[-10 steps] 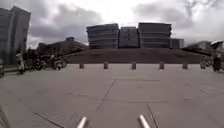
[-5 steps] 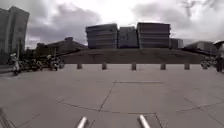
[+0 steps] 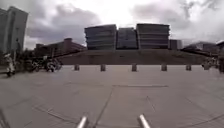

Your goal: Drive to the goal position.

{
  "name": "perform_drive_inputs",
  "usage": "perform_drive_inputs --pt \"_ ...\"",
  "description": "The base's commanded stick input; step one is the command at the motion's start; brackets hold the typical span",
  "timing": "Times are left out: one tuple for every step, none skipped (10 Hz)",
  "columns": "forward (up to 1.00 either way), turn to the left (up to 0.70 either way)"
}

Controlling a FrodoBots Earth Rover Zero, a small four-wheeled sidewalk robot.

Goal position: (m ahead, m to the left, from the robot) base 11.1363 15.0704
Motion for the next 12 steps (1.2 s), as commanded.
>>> perform_drive_inputs --pt "0.7 0.0" --pt "0.7 0.0" --pt "0.7 0.0" --pt "0.7 0.0" --pt "0.7 0.0" --pt "0.7 0.0" --pt "0.7 0.0" --pt "0.7 0.0" --pt "0.7 0.0" --pt "0.7 0.0" --pt "0.7 0.0" --pt "0.7 0.0"
